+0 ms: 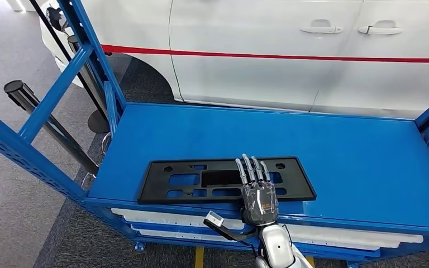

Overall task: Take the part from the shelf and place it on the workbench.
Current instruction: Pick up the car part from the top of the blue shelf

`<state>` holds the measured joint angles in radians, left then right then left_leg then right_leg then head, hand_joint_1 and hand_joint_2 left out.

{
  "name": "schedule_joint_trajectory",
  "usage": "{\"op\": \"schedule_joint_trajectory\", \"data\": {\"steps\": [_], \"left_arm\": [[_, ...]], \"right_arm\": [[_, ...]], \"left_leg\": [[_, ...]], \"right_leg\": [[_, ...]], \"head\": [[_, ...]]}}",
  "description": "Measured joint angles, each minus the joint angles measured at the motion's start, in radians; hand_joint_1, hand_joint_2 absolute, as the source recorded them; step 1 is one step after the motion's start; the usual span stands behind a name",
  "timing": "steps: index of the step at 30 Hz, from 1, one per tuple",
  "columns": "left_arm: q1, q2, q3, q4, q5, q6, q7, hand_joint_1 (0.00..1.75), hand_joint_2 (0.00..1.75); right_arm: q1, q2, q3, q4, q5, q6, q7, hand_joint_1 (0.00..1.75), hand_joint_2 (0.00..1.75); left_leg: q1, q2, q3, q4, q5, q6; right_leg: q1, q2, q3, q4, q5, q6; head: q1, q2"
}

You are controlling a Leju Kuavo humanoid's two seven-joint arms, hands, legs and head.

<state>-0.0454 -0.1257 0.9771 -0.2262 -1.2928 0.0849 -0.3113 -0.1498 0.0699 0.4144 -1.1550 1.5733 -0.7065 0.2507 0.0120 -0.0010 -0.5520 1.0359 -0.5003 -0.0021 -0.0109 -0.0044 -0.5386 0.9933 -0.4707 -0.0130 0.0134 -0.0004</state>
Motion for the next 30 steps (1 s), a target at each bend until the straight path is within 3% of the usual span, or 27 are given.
{"op": "schedule_joint_trajectory", "data": {"steps": [3,4,5,6,8,10,12,14,15,18,19,20,23,27,28,30], "left_arm": [[0.001,0.000,0.001,0.000,-0.001,0.000,0.000,0.00,0.00],[0.002,0.000,0.001,0.000,-0.001,0.000,0.000,0.00,0.00],[0.004,0.001,0.001,0.000,-0.002,0.000,0.000,0.00,0.00],[0.005,0.001,0.001,0.000,-0.002,0.000,0.000,0.00,0.00],[0.005,0.002,0.001,0.000,-0.003,0.000,0.000,0.00,0.00],[0.003,0.002,0.001,0.001,-0.004,0.000,0.000,0.00,0.00],[0.002,0.002,0.001,0.001,-0.006,0.000,-0.001,0.00,0.00],[0.002,0.002,0.001,0.001,-0.008,0.000,-0.001,0.00,0.00],[0.002,0.002,0.001,0.001,-0.008,0.000,-0.002,0.00,0.00],[0.001,0.002,0.002,0.001,-0.010,0.000,-0.002,0.00,0.00],[0.001,0.002,0.002,0.001,-0.010,0.000,-0.002,0.00,0.00],[0.002,0.002,0.002,0.001,-0.010,0.000,-0.002,0.00,0.00],[0.002,0.002,0.002,0.001,-0.011,-0.001,-0.001,0.00,0.00],[0.002,0.002,0.002,0.001,-0.012,-0.001,-0.001,0.00,0.00],[0.002,0.002,0.002,0.001,-0.012,-0.001,-0.001,0.00,0.00],[0.001,-0.001,0.002,0.001,-0.014,-0.001,-0.001,0.00,0.00]], "right_arm": [[0.005,0.001,-0.004,-0.002,0.000,0.000,0.000,0.00,1.75],[0.007,0.001,-0.005,-0.003,0.000,0.000,0.000,0.00,1.75],[0.009,0.001,-0.007,-0.003,0.000,0.000,0.000,0.00,1.75],[0.011,0.001,-0.010,-0.004,0.000,0.000,0.000,0.00,1.75],[0.014,0.001,-0.017,-0.007,0.000,0.000,0.000,0.11,1.75],[0.016,0.000,-0.028,-0.010,0.000,0.000,-0.003,0.80,1.75],[0.021,0.000,-0.044,-0.011,0.000,0.000,-0.013,1.41,1.75],[0.028,0.000,-0.063,-0.008,0.000,0.000,-0.026,1.45,1.75],[0.031,0.000,-0.073,-0.006,-0.001,0.000,-0.034,1.46,1.75],[0.040,0.000,-0.099,0.005,-0.003,0.000,-0.052,1.44,1.75],[0.043,0.000,-0.105,0.008,-0.003,0.000,-0.056,1.43,1.75],[0.045,0.000,-0.110,0.011,-0.003,0.000,-0.059,1.42,1.75],[0.048,0.001,-0.118,0.016,-0.002,0.000,-0.061,1.43,1.75],[0.048,0.001,-0.119,0.017,-0.002,0.000,-0.061,1.43,1.75],[0.048,0.001,-0.120,0.017,-0.002,0.000,-0.062,1.43,1.75],[0.046,0.001,-0.122,0.018,-0.001,0.000,-0.063,1.44,1.75]], "left_leg": [[0.005,0.000,-0.087,0.184,-0.093,-0.014],[0.008,0.000,-0.110,0.233,-0.107,-0.018],[0.010,0.000,-0.117,0.247,-0.100,-0.020],[0.012,0.000,-0.104,0.220,-0.075,-0.022],[0.016,0.000,-0.036,0.083,-0.007,-0.024],[0.015,-0.001,0.012,-0.016,0.022,-0.017],[0.011,-0.002,0.018,-0.032,0.021,-0.003],[0.011,0.000,0.017,-0.035,0.026,0.014],[0.012,0.001,0.016,-0.038,0.030,0.022],[0.009,0.005,0.006,-0.039,0.036,0.037],[0.006,0.005,0.004,-0.039,0.037,0.038],[0.005,0.005,0.004,-0.039,0.037,0.039],[0.002,0.004,0.006,-0.039,0.037,0.039],[0.002,0.004,0.007,-0.039,0.037,0.039],[0.002,0.004,0.007,-0.039,0.037,0.038],[-0.001,0.003,0.009,-0.037,0.036,0.035]], "right_leg": [[-0.002,-0.008,-0.001,-0.003,0.001,-0.007],[-0.003,-0.009,-0.001,-0.003,0.001,-0.007],[-0.003,-0.009,0.000,-0.002,0.000,-0.006],[-0.004,-0.008,0.001,-0.001,-0.001,-0.004],[-0.007,-0.005,0.004,0.004,-0.006,0.003],[-0.004,-0.001,0.004,0.010,-0.011,0.016],[-0.002,0.002,0.003,0.010,-0.009,0.029],[-0.005,0.003,0.000,0.018,-0.016,0.041],[-0.007,0.004,-0.011,0.043,-0.035,0.045],[-0.008,0.004,-0.100,0.226,-0.133,0.050],[-0.008,0.004,-0.125,0.278,-0.149,0.050],[-0.008,0.004,-0.132,0.292,-0.143,0.048],[-0.006,0.004,-0.101,0.235,-0.090,0.042],[-0.006,0.004,-0.092,0.216,-0.080,0.041],[-0.005,0.004,-0.081,0.195,-0.070,0.039],[0.001,0.004,-0.031,0.091,-0.038,0.028]], "head": [[0.000,0.000],[0.000,0.000],[0.000,0.000],[0.000,0.000],[0.000,0.000],[0.000,0.000],[0.000,0.000],[0.001,0.000],[0.000,0.000],[0.000,0.000],[0.001,0.000],[0.000,0.000],[0.000,0.000],[0.000,0.000],[0.000,0.000],[0.000,0.000]]}}
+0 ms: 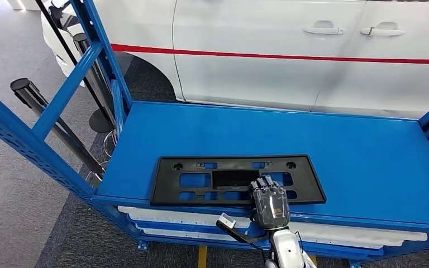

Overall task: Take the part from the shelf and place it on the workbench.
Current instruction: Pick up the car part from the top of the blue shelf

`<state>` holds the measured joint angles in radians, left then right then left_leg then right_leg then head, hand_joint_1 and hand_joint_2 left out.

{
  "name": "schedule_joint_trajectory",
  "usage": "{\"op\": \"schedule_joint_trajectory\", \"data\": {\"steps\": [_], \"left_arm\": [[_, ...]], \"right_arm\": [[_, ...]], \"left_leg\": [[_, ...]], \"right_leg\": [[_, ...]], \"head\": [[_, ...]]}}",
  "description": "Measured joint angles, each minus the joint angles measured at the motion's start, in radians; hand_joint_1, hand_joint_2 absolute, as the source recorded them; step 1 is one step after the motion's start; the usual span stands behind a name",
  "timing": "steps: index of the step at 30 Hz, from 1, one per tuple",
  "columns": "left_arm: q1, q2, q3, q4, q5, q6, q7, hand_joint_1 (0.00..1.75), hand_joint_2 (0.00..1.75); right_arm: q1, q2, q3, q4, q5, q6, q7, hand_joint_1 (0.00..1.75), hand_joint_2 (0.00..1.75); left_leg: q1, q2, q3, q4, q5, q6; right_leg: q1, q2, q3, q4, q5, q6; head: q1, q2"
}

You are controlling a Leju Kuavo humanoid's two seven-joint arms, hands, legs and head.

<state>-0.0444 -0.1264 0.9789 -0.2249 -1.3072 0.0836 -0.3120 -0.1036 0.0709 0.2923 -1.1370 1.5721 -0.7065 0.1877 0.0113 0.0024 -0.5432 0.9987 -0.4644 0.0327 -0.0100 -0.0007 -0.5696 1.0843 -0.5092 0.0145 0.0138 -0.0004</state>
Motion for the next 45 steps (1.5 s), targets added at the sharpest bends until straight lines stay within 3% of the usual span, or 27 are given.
{"op": "schedule_joint_trajectory", "data": {"steps": [2,4,6,7,8,11,13,16,18,20,21,22,23,24,26,27,29,32,34,36,37,38,40,42,43,45], "left_arm": [[-0.002,-0.001,0.000,0.001,-0.002,0.000,0.000,0.00,0.00],[-0.002,0.001,0.000,0.001,-0.003,0.000,0.000,0.00,0.00],[-0.001,0.001,0.000,0.001,-0.003,0.000,0.000,0.00,0.00],[0.000,0.001,0.000,0.001,-0.003,0.000,0.000,0.00,0.00],[0.001,0.002,0.000,0.001,-0.004,0.000,0.000,0.00,0.00],[0.000,0.003,0.000,0.001,-0.005,-0.001,0.000,0.00,0.00],[-0.002,0.002,0.000,0.001,-0.005,-0.002,0.000,0.00,0.00],[-0.003,0.002,0.000,0.001,-0.005,-0.002,-0.001,0.00,0.00],[-0.004,0.002,0.000,0.001,-0.005,-0.002,-0.001,0.00,0.00],[-0.004,0.002,0.000,0.001,-0.005,-0.002,-0.001,0.00,0.00],[-0.003,0.002,0.002,0.001,-0.004,-0.002,-0.001,0.00,0.00],[-0.003,0.002,0.004,0.001,-0.003,-0.002,-0.001,0.00,0.00],[-0.003,0.002,0.008,0.001,-0.001,-0.002,-0.003,0.00,0.00],[-0.002,0.002,0.012,0.001,0.001,-0.001,-0.005,0.00,0.00],[-0.002,-0.002,0.022,0.001,0.007,0.000,-0.012,0.00,0.00],[-0.003,-0.003,0.027,0.001,0.010,0.002,-0.015,0.00,0.00],[-0.006,-0.006,0.037,0.001,0.014,0.005,-0.019,0.00,0.00],[-0.005,-0.008,0.052,0.001,0.018,0.009,-0.019,0.00,0.00],[-0.003,-0.009,0.061,0.001,0.023,0.011,-0.019,0.00,0.00],[-0.002,-0.012,0.070,0.001,0.028,0.012,-0.019,0.00,0.00],[-0.002,-0.013,0.074,0.001,0.029,0.014,-0.019,0.00,0.00],[-0.001,-0.014,0.078,0.001,0.030,0.016,-0.019,0.00,0.00],[-0.001,-0.015,0.083,0.001,0.032,0.019,-0.023,0.00,0.00],[-0.002,-0.016,0.089,0.001,0.032,0.027,-0.027,0.00,0.00],[-0.004,-0.017,0.092,0.001,0.033,0.034,-0.029,0.00,0.00],[-0.005,-0.020,0.099,0.001,0.040,0.045,-0.033,0.00,0.00]], "right_arm": [[-0.004,0.005,-0.004,0.002,0.001,0.000,-0.005,1.39,1.75],[-0.006,0.010,-0.007,0.005,0.002,0.000,-0.010,1.33,1.75],[-0.006,0.012,-0.010,0.009,0.002,0.000,-0.012,1.33,1.75],[-0.005,0.012,-0.012,0.011,0.002,0.000,-0.012,1.34,1.75],[-0.005,0.013,-0.014,0.012,0.002,0.001,-0.015,1.35,1.75],[-0.006,0.016,-0.023,0.014,-0.007,0.003,-0.037,1.36,1.75],[-0.007,0.017,-0.030,0.014,-0.015,0.003,-0.048,1.36,1.75],[-0.007,0.017,-0.038,0.015,-0.018,0.003,-0.051,1.44,1.75],[-0.007,0.017,-0.044,0.016,-0.019,0.003,-0.052,1.60,1.75],[-0.005,0.018,-0.048,0.017,-0.056,0.004,-0.083,1.71,1.75],[-0.002,0.020,-0.048,0.013,-0.114,0.005,-0.127,1.74,1.75],[0.004,0.025,-0.046,0.000,-0.206,0.010,-0.194,1.75,1.75],[0.014,0.030,-0.039,-0.025,-0.322,0.022,-0.276,1.75,1.75],[0.026,0.036,-0.026,-0.066,-0.449,0.039,-0.360,1.75,1.75],[0.049,0.045,0.023,-0.181,-0.675,0.075,-0.490,1.75,1.75],[0.060,0.049,0.055,-0.250,-0.761,0.085,-0.528,1.75,1.75],[0.090,0.053,0.119,-0.390,-0.875,0.087,-0.573,1.75,1.75],[0.127,0.046,0.193,-0.589,-0.950,0.052,-0.632,1.75,1.75],[0.144,0.038,0.225,-0.695,-0.972,0.022,-0.663,1.75,1.75],[0.166,0.032,0.240,-0.771,-0.992,0.009,-0.690,1.75,1.75],[0.177,0.029,0.243,-0.797,-1.003,0.007,-0.701,1.75,1.75],[0.188,0.026,0.244,-0.820,-1.013,0.006,-0.712,1.75,1.75],[0.205,0.023,0.244,-0.854,-1.030,0.005,-0.727,1.75,1.75],[0.216,0.023,0.244,-0.879,-1.045,0.005,-0.736,1.75,1.75],[0.221,0.023,0.244,-0.887,-1.054,0.005,-0.738,1.75,1.75],[0.232,0.021,0.244,-0.897,-1.083,0.006,-0.737,1.75,1.75]], "left_leg": [[0.000,-0.002,-0.009,0.022,-0.016,-0.019],[0.004,-0.004,-0.056,0.122,-0.076,-0.042],[0.008,-0.003,-0.114,0.251,-0.133,-0.052],[0.010,-0.003,-0.125,0.275,-0.133,-0.055],[0.011,-0.003,-0.115,0.256,-0.112,-0.057],[0.015,-0.003,-0.018,0.063,-0.025,-0.056],[0.013,-0.004,0.008,0.005,-0.017,-0.045],[0.011,-0.004,0.011,0.002,-0.013,-0.021],[0.014,0.000,0.011,-0.004,-0.005,-0.005],[0.012,0.002,0.007,-0.005,-0.003,0.001],[0.011,0.002,0.006,-0.004,-0.003,0.001],[0.011,0.002,0.006,-0.004,-0.003,0.001],[0.011,0.001,0.007,-0.004,-0.004,0.001],[0.011,0.001,0.010,-0.004,-0.005,-0.001],[0.009,0.000,0.014,-0.001,-0.011,-0.008],[0.007,0.001,0.014,0.001,-0.014,-0.013],[0.003,0.000,0.010,0.005,-0.016,-0.025],[0.006,-0.004,-0.002,0.022,-0.031,-0.041],[0.009,-0.003,-0.043,0.110,-0.086,-0.048],[0.010,-0.003,-0.106,0.242,-0.143,-0.052],[0.010,-0.003,-0.126,0.280,-0.149,-0.053],[0.010,-0.003,-0.130,0.285,-0.136,-0.052],[0.009,-0.003,-0.085,0.181,-0.067,-0.045],[0.004,-0.002,-0.031,0.061,-0.020,-0.034],[0.001,-0.003,-0.018,0.031,-0.014,-0.030],[-0.002,-0.004,-0.016,0.021,-0.015,-0.024]], "right_leg": [[0.001,-0.004,0.040,-0.090,0.028,-0.020],[-0.002,-0.011,0.042,-0.102,0.038,-0.034],[-0.002,-0.013,0.041,-0.103,0.039,-0.036],[-0.002,-0.013,0.041,-0.101,0.038,-0.035],[-0.003,-0.013,0.042,-0.100,0.037,-0.034],[-0.003,-0.009,0.043,-0.089,0.029,-0.021],[0.001,-0.006,0.042,-0.084,0.025,-0.009],[0.001,-0.001,0.042,-0.081,0.021,0.008],[-0.002,0.001,0.015,-0.020,-0.022,0.016],[-0.004,0.001,-0.048,0.112,-0.093,0.020],[-0.004,0.001,-0.078,0.172,-0.114,0.021],[-0.004,0.001,-0.095,0.205,-0.117,0.021],[-0.004,0.001,-0.094,0.197,-0.099,0.019],[-0.004,0.001,-0.074,0.152,-0.065,0.016],[-0.002,0.002,-0.013,0.012,0.006,0.008],[-0.001,0.001,0.008,-0.037,0.025,0.004],[0.003,-0.002,0.015,-0.067,0.029,-0.002],[-0.001,-0.006,0.010,-0.070,0.033,-0.020],[-0.004,-0.009,0.010,-0.074,0.034,-0.032],[-0.001,-0.011,0.010,-0.072,0.032,-0.038],[0.000,-0.012,0.011,-0.071,0.030,-0.039],[0.001,-0.011,0.011,-0.070,0.029,-0.039],[0.002,-0.009,0.014,-0.065,0.023,-0.037],[0.006,-0.007,0.014,-0.060,0.018,-0.030],[0.007,-0.007,0.013,-0.058,0.016,-0.025],[0.007,-0.008,0.011,-0.059,0.017,-0.014]], "head": [[0.000,0.000],[-0.001,0.000],[-0.002,0.000],[-0.002,0.000],[-0.002,0.000],[-0.002,0.000],[-0.001,0.000],[-0.001,0.000],[-0.001,0.000],[-0.001,0.000],[-0.001,0.000],[-0.001,0.000],[-0.001,0.000],[-0.001,0.000],[-0.001,0.000],[-0.001,0.000],[-0.001,0.000],[-0.002,0.000],[-0.002,0.000],[-0.002,0.000],[-0.002,0.000],[-0.002,0.000],[-0.002,0.000],[-0.002,0.000],[-0.002,0.000],[-0.002,0.000]]}}
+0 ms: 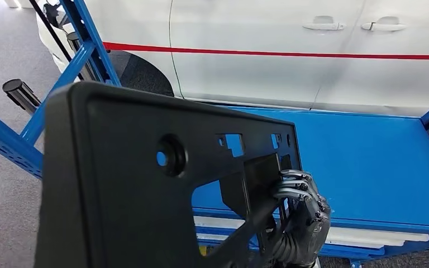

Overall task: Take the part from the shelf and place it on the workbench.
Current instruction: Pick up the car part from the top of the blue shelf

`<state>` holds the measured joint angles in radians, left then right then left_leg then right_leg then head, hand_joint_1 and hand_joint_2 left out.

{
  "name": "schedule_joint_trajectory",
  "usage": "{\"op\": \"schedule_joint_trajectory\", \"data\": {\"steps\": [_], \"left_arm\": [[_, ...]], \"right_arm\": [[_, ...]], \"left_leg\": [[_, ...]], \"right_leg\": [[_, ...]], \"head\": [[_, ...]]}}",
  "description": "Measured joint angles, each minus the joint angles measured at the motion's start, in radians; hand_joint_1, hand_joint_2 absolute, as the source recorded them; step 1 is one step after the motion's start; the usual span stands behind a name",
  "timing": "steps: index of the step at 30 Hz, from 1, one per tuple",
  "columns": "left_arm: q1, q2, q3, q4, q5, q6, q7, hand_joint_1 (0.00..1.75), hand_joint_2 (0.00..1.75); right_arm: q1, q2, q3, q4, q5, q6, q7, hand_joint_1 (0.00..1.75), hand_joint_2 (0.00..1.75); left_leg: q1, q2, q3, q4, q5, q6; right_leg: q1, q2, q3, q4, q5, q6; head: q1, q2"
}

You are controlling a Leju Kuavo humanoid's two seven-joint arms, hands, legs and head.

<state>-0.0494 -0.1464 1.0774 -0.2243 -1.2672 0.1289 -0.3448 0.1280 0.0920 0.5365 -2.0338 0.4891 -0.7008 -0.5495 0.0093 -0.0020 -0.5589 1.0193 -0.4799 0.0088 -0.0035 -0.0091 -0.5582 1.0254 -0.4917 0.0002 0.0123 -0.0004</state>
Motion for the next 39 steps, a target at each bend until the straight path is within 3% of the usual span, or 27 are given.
{"op": "schedule_joint_trajectory", "data": {"steps": [2,3,6,7,8,9,10,12,13,17,19,21,22,23,24,27,29,32,33,34,36,37,38,39], "left_arm": [[0.001,-0.005,0.008,0.000,0.010,0.006,-0.004,0.00,0.00],[0.001,-0.008,0.012,0.000,0.013,0.008,-0.006,0.00,0.00],[-0.002,-0.011,0.022,0.000,0.017,0.010,-0.007,0.00,0.00],[-0.003,-0.011,0.025,0.000,0.018,0.010,-0.006,0.00,0.00],[-0.003,-0.012,0.026,0.000,0.019,0.010,-0.005,0.00,0.00],[-0.003,-0.013,0.027,0.000,0.019,0.010,-0.003,0.00,0.00],[-0.003,-0.015,0.028,0.000,0.020,0.010,0.000,0.00,0.00],[-0.003,-0.019,0.033,0.000,0.021,0.012,0.007,0.00,0.00],[-0.003,-0.020,0.036,0.000,0.021,0.011,0.010,0.00,0.00],[-0.003,-0.021,0.049,0.000,0.022,0.002,0.014,0.00,0.00],[-0.003,-0.021,0.052,0.000,0.022,0.000,0.013,0.00,0.00],[-0.003,-0.022,0.055,0.000,0.022,0.000,0.013,0.00,0.00],[-0.003,-0.023,0.056,0.000,0.021,-0.001,0.014,0.00,0.00],[-0.003,-0.023,0.057,0.000,0.021,-0.001,0.014,0.00,0.00],[-0.003,-0.023,0.058,0.000,0.022,-0.001,0.015,0.00,0.00],[-0.006,-0.022,0.060,0.000,0.022,-0.001,0.015,0.00,0.00],[-0.010,-0.021,0.061,-0.001,0.022,-0.001,0.015,0.00,0.00],[-0.009,-0.024,0.064,-0.001,0.021,-0.002,0.017,0.00,0.00],[-0.009,-0.026,0.065,0.000,0.021,-0.002,0.018,0.00,0.00],[-0.009,-0.027,0.066,0.000,0.021,-0.002,0.019,0.00,0.00],[-0.009,-0.027,0.068,0.000,0.020,-0.002,0.020,0.00,0.00],[-0.009,-0.028,0.069,0.000,0.020,-0.002,0.021,0.00,0.00],[-0.009,-0.028,0.070,0.000,0.020,-0.002,0.021,0.00,0.00],[-0.008,-0.028,0.072,0.000,0.019,-0.002,0.022,0.00,0.00]], "right_arm": [[0.011,-0.003,0.000,-0.008,-0.035,0.001,0.002,1.75,1.75],[0.015,-0.005,0.000,-0.012,-0.048,0.001,0.002,1.75,1.75],[0.027,-0.013,0.000,-0.017,-0.064,0.001,0.002,1.75,1.75],[0.031,-0.016,0.000,-0.017,-0.065,0.001,0.003,1.75,1.75],[0.034,-0.018,0.000,-0.017,-0.069,0.006,0.005,1.75,1.75],[0.036,-0.020,0.000,-0.017,-0.079,0.017,0.008,1.75,1.75],[0.040,-0.022,-0.001,-0.018,-0.100,0.039,0.012,1.75,1.75],[0.053,-0.025,-0.006,-0.018,-0.164,0.107,0.016,1.75,1.75],[0.064,-0.026,-0.011,-0.017,-0.196,0.140,0.011,1.75,1.75],[0.111,-0.029,-0.027,-0.014,-0.261,0.212,-0.043,1.75,1.75],[0.128,-0.029,-0.032,-0.011,-0.268,0.228,-0.061,1.75,1.75],[0.146,-0.029,-0.035,-0.005,-0.268,0.239,-0.072,1.75,1.75],[0.154,-0.029,-0.038,-0.002,-0.268,0.243,-0.074,1.75,1.75],[0.160,-0.029,-0.040,0.002,-0.268,0.246,-0.076,1.75,1.75],[0.165,-0.029,-0.042,0.005,-0.269,0.249,-0.078,1.75,1.75],[0.174,-0.030,-0.046,0.009,-0.269,0.251,-0.081,1.75,1.75],[0.177,-0.030,-0.048,0.010,-0.269,0.251,-0.081,1.75,1.75],[0.181,-0.030,-0.050,0.011,-0.273,0.255,-0.083,1.75,1.75],[0.183,-0.030,-0.051,0.011,-0.276,0.259,-0.085,1.75,1.75],[0.185,-0.030,-0.052,0.012,-0.281,0.264,-0.087,1.75,1.75],[0.191,-0.030,-0.053,0.013,-0.290,0.275,-0.094,1.75,1.75],[0.194,-0.031,-0.055,0.014,-0.293,0.280,-0.098,1.75,1.75],[0.197,-0.031,-0.056,0.016,-0.294,0.284,-0.102,1.75,1.75],[0.200,-0.031,-0.057,0.018,-0.295,0.287,-0.106,1.75,1.75]], "left_leg": [[0.005,0.000,0.004,-0.011,0.007,0.011],[0.008,0.001,0.007,-0.018,0.011,0.017],[0.010,0.002,0.007,-0.023,0.014,0.025],[0.010,0.002,0.007,-0.022,0.013,0.025],[0.010,0.001,0.008,-0.022,0.012,0.024],[0.011,0.000,0.010,-0.021,0.011,0.022],[0.013,-0.001,0.011,-0.018,0.008,0.019],[0.012,-0.004,0.010,-0.007,0.002,0.008],[0.011,-0.005,0.007,-0.001,0.001,0.002],[0.013,-0.006,-0.003,0.013,-0.010,-0.017],[0.015,-0.004,-0.029,0.080,-0.068,-0.022],[0.014,-0.003,-0.073,0.206,-0.144,-0.025],[0.014,-0.003,-0.086,0.255,-0.166,-0.024],[0.013,-0.003,-0.083,0.270,-0.170,-0.021],[0.011,-0.003,-0.059,0.243,-0.154,-0.016],[-0.002,-0.001,0.066,0.035,-0.084,0.012],[-0.012,0.001,0.093,-0.024,-0.070,0.021],[-0.011,0.003,0.085,-0.038,-0.038,0.028],[-0.007,0.005,0.078,-0.045,-0.024,0.033],[-0.004,0.008,0.068,-0.051,-0.010,0.036],[-0.004,0.011,0.042,-0.050,0.010,0.041],[-0.004,0.012,0.028,-0.048,0.020,0.039],[-0.003,0.012,0.014,-0.044,0.029,0.037],[-0.001,0.013,-0.001,-0.039,0.035,0.033]], "right_leg": [[-0.002,0.001,-0.002,0.011,-0.011,0.012],[-0.003,0.003,-0.014,0.038,-0.030,0.017],[-0.008,0.006,-0.098,0.213,-0.118,0.029],[-0.010,0.006,-0.122,0.258,-0.129,0.032],[-0.013,0.006,-0.130,0.270,-0.121,0.035],[-0.016,0.006,-0.116,0.240,-0.093,0.038],[-0.020,0.006,-0.087,0.178,-0.055,0.040],[-0.022,0.009,-0.029,0.056,-0.004,0.038],[-0.021,0.011,-0.017,0.026,0.005,0.033],[-0.016,0.010,-0.024,0.016,0.012,0.003],[-0.018,0.007,-0.031,0.011,0.021,-0.013],[-0.012,0.003,-0.043,0.011,0.028,-0.023],[-0.009,0.002,-0.050,0.012,0.032,-0.026],[-0.004,0.001,-0.056,0.014,0.037,-0.027],[-0.001,0.001,-0.062,0.015,0.042,-0.028],[0.007,0.001,-0.073,0.016,0.058,-0.025],[0.004,-0.001,-0.075,0.014,0.069,-0.014],[0.001,-0.001,-0.078,0.013,0.074,0.005],[0.000,0.001,-0.085,0.027,0.050,0.010],[-0.001,0.004,-0.096,0.061,0.008,0.015],[-0.007,0.007,-0.125,0.174,-0.091,0.024],[-0.010,0.007,-0.132,0.229,-0.118,0.028],[-0.013,0.007,-0.127,0.260,-0.119,0.033],[-0.016,0.007,-0.107,0.258,-0.101,0.037]], "head": [[0.000,0.000],[0.000,0.000],[0.001,0.000],[0.001,0.000],[0.001,0.000],[0.001,0.000],[0.001,0.000],[0.001,0.000],[0.001,0.000],[0.001,0.000],[0.000,0.000],[0.000,0.000],[0.000,0.000],[0.000,0.000],[0.000,0.000],[0.001,0.000],[0.001,0.000],[0.001,0.000],[0.001,0.000],[0.001,0.000],[0.001,0.000],[0.001,0.000],[0.001,0.000],[0.001,0.000]]}}
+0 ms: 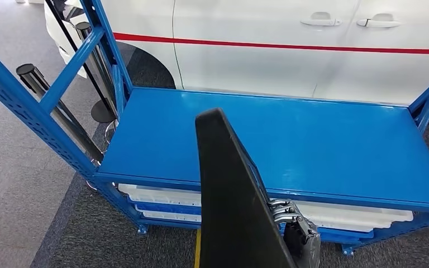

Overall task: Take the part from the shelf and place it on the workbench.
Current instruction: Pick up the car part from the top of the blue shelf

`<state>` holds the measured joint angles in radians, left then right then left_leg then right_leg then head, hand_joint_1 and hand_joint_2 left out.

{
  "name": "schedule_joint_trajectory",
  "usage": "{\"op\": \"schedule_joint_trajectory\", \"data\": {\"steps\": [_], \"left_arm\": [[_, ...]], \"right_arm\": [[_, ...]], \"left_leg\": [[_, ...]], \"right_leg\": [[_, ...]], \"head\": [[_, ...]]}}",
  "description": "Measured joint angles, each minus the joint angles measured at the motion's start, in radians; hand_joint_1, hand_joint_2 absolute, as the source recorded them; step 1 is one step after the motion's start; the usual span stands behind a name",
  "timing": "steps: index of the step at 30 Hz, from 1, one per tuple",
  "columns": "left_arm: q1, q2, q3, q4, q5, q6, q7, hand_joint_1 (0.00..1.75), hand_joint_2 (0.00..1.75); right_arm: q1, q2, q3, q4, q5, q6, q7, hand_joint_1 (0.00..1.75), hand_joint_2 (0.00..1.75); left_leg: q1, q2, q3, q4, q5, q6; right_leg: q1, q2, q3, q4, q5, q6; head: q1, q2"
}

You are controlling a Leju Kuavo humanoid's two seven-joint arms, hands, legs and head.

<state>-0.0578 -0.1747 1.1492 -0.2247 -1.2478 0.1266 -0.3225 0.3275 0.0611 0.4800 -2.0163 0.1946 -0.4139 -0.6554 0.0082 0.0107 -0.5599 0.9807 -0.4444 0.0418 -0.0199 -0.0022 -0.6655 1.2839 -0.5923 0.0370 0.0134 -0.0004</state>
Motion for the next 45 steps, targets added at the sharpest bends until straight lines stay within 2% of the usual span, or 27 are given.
{"op": "schedule_joint_trajectory", "data": {"steps": [2,4,5,8,10,12,13,14,16,18,20,22,24,25,27,28,29,31,32,33,35,36,39,41,43,44,45], "left_arm": [[0.000,-0.001,0.002,0.000,-0.001,0.000,0.001,0.00,0.00],[0.000,-0.002,0.003,0.000,-0.002,-0.001,0.002,0.00,0.00],[-0.001,-0.002,0.003,0.000,-0.002,-0.001,0.002,0.00,0.00],[0.002,-0.002,0.004,0.000,-0.002,-0.001,0.002,0.00,0.00],[0.003,-0.002,0.004,0.000,-0.002,-0.002,0.002,0.00,0.00],[0.003,-0.002,0.004,0.000,-0.002,-0.004,0.003,0.00,0.00],[0.003,-0.002,0.004,0.000,-0.002,-0.005,0.003,0.00,0.00],[0.003,-0.002,0.004,0.000,-0.002,-0.006,0.003,0.00,0.00],[0.002,-0.002,0.004,0.000,-0.006,-0.007,-0.002,0.00,0.00],[0.001,-0.002,0.004,-0.001,-0.010,-0.007,-0.008,0.00,0.00],[-0.001,-0.002,0.004,-0.001,-0.011,-0.006,-0.011,0.00,0.00],[-0.001,-0.004,0.004,-0.002,-0.011,-0.006,-0.011,0.00,0.00],[0.000,-0.007,0.004,-0.002,-0.011,-0.006,-0.011,0.00,0.00],[0.001,-0.008,0.004,-0.002,-0.011,-0.006,-0.011,0.00,0.00],[0.001,-0.010,0.005,-0.002,-0.010,-0.006,-0.011,0.00,0.00],[0.001,-0.010,0.005,-0.002,-0.010,-0.007,-0.011,0.00,0.00],[0.001,-0.010,0.005,-0.002,-0.010,-0.007,-0.011,0.00,0.00],[0.001,-0.012,0.005,-0.002,-0.011,-0.007,-0.011,0.00,0.00],[0.001,-0.014,0.005,-0.002,-0.011,-0.008,-0.011,0.00,0.00],[0.001,-0.015,0.005,-0.002,-0.012,-0.007,-0.012,0.00,0.00],[0.003,-0.016,0.005,-0.002,-0.014,-0.006,-0.012,0.00,0.00],[0.004,-0.016,0.005,-0.002,-0.015,-0.005,-0.013,0.00,0.00],[0.005,-0.017,0.006,-0.002,-0.017,-0.005,-0.013,0.00,0.00],[0.005,-0.017,0.008,-0.002,-0.016,-0.005,-0.013,0.00,0.00],[0.005,-0.017,0.011,-0.002,-0.016,-0.005,-0.013,0.00,0.00],[0.006,-0.017,0.011,-0.002,-0.016,-0.005,-0.013,0.00,0.00],[0.006,-0.017,0.012,-0.002,-0.016,-0.005,-0.013,0.00,0.00]], "right_arm": [[0.004,0.000,-0.001,0.002,0.000,0.003,-0.006,1.75,1.75],[0.007,0.000,-0.003,0.003,0.000,0.005,-0.010,1.75,1.75],[0.009,0.000,-0.004,0.003,-0.001,0.005,-0.012,1.75,1.75],[0.016,0.000,-0.009,0.004,-0.002,0.005,-0.015,1.75,1.75],[0.020,0.001,-0.012,0.003,-0.002,0.004,-0.015,1.75,1.75],[0.026,0.001,-0.015,0.003,-0.004,0.003,-0.015,1.75,1.75],[0.029,0.001,-0.016,0.003,-0.006,0.003,-0.016,1.75,1.75],[0.032,0.001,-0.018,0.003,-0.010,0.003,-0.017,1.75,1.75],[0.038,0.002,-0.023,0.003,-0.018,0.003,-0.020,1.75,1.75],[0.044,0.002,-0.028,0.001,-0.026,0.004,-0.026,1.75,1.75],[0.052,0.003,-0.035,-0.003,-0.033,0.007,-0.031,1.75,1.75],[0.060,0.005,-0.041,-0.008,-0.038,0.013,-0.033,1.75,1.75],[0.068,0.005,-0.049,-0.010,-0.040,0.015,-0.034,1.75,1.75],[0.073,0.005,-0.053,-0.011,-0.039,0.014,-0.034,1.75,1.75],[0.081,0.006,-0.064,-0.012,-0.036,0.012,-0.034,1.75,1.75],[0.084,0.006,-0.068,-0.012,-0.034,0.011,-0.034,1.75,1.75],[0.086,0.006,-0.072,-0.012,-0.033,0.011,-0.034,1.75,1.75],[0.089,0.006,-0.077,-0.012,-0.033,0.012,-0.033,1.75,1.75],[0.090,0.006,-0.080,-0.012,-0.035,0.015,-0.033,1.75,1.75],[0.091,0.006,-0.082,-0.012,-0.039,0.020,-0.032,1.75,1.75],[0.091,0.008,-0.087,-0.012,-0.059,0.039,-0.032,1.75,1.75],[0.093,0.008,-0.090,-0.012,-0.071,0.050,-0.032,1.75,1.75],[0.100,0.012,-0.103,-0.012,-0.099,0.078,-0.033,1.75,1.75],[0.105,0.018,-0.112,-0.012,-0.106,0.089,-0.034,1.75,1.75],[0.109,0.023,-0.119,-0.012,-0.110,0.095,-0.034,1.75,1.75],[0.111,0.025,-0.122,-0.012,-0.111,0.097,-0.034,1.75,1.75],[0.112,0.025,-0.125,-0.012,-0.111,0.099,-0.034,1.75,1.75]], "left_leg": [[0.004,0.000,-0.028,0.019,0.009,-0.009],[0.004,-0.001,-0.049,0.040,0.015,-0.020],[0.003,-0.002,-0.055,0.046,0.019,-0.027],[0.006,-0.004,-0.065,0.054,0.024,-0.048],[0.010,-0.005,-0.085,0.102,-0.039,-0.057],[0.012,-0.006,-0.114,0.217,-0.141,-0.062],[0.012,-0.005,-0.123,0.276,-0.171,-0.063],[0.012,-0.005,-0.121,0.316,-0.176,-0.063],[0.010,-0.006,-0.069,0.296,-0.129,-0.054],[0.002,-0.006,0.042,0.156,-0.095,-0.035],[-0.008,-0.007,0.130,0.021,-0.107,-0.023],[-0.012,-0.007,0.144,-0.025,-0.107,-0.018],[-0.009,-0.003,0.129,-0.034,-0.081,-0.009],[-0.006,0.000,0.118,-0.039,-0.068,-0.003],[-0.006,0.003,0.087,-0.034,-0.046,0.006],[-0.006,0.004,0.070,-0.029,-0.037,0.006],[-0.006,0.005,0.053,-0.021,-0.029,0.006],[-0.005,0.006,0.016,-0.001,-0.016,0.001],[-0.005,0.006,-0.002,0.010,-0.011,-0.002],[-0.006,0.007,-0.018,0.022,-0.008,-0.006],[-0.008,0.010,-0.037,0.040,-0.002,-0.016],[-0.009,0.013,-0.040,0.043,0.002,-0.023],[-0.003,0.014,-0.049,0.057,-0.005,-0.044],[0.001,0.005,-0.080,0.135,-0.070,-0.055],[0.002,0.001,-0.122,0.264,-0.143,-0.061],[0.003,0.000,-0.132,0.307,-0.156,-0.061],[0.003,0.000,-0.125,0.315,-0.150,-0.059]], "right_leg": [[-0.008,0.000,0.090,-0.106,0.046,0.008],[-0.007,0.004,0.171,-0.228,0.048,0.004],[-0.005,0.006,0.185,-0.256,0.040,-0.003],[-0.002,0.006,0.170,-0.262,0.052,-0.035],[-0.003,0.002,0.148,-0.264,0.073,-0.056],[0.000,-0.001,0.121,-0.263,0.095,-0.065],[0.003,-0.002,0.106,-0.261,0.105,-0.065],[0.006,-0.003,0.091,-0.260,0.116,-0.066],[0.011,-0.004,0.062,-0.256,0.136,-0.065],[0.015,-0.004,0.044,-0.253,0.154,-0.061],[0.016,-0.006,0.035,-0.253,0.173,-0.051],[0.014,-0.009,0.032,-0.262,0.193,-0.038],[0.011,-0.007,0.023,-0.253,0.177,-0.027],[0.011,-0.004,0.013,-0.225,0.139,-0.023],[0.008,-0.001,-0.016,-0.114,0.034,-0.017],[0.006,-0.001,-0.027,-0.051,0.000,-0.014],[0.005,-0.001,-0.028,-0.005,-0.008,-0.011],[0.003,-0.001,0.012,-0.003,0.038,-0.006],[0.000,-0.002,0.057,-0.052,0.064,-0.005],[0.001,-0.006,0.109,-0.122,0.070,-0.005],[0.004,-0.013,0.182,-0.240,0.045,-0.015],[0.008,-0.014,0.193,-0.266,0.032,-0.023],[0.009,-0.004,0.181,-0.275,0.046,-0.054],[0.007,0.003,0.169,-0.278,0.061,-0.070],[0.009,0.014,0.155,-0.276,0.072,-0.074],[0.011,0.021,0.149,-0.274,0.076,-0.074],[0.012,0.030,0.143,-0.271,0.079,-0.073]], "head": [[0.000,0.000],[0.000,0.000],[-0.001,0.000],[0.000,0.000],[-0.001,0.000],[-0.001,0.000],[-0.001,0.000],[-0.001,0.000],[-0.001,0.000],[-0.001,0.000],[-0.001,0.000],[-0.001,0.000],[0.000,0.000],[0.000,0.000],[0.000,0.000],[0.000,0.000],[0.000,0.000],[0.000,0.000],[0.000,0.000],[0.000,0.000],[-0.001,0.000],[-0.001,0.000],[0.000,0.000],[0.000,0.000],[0.000,0.000],[0.000,0.000],[0.000,0.000]]}}
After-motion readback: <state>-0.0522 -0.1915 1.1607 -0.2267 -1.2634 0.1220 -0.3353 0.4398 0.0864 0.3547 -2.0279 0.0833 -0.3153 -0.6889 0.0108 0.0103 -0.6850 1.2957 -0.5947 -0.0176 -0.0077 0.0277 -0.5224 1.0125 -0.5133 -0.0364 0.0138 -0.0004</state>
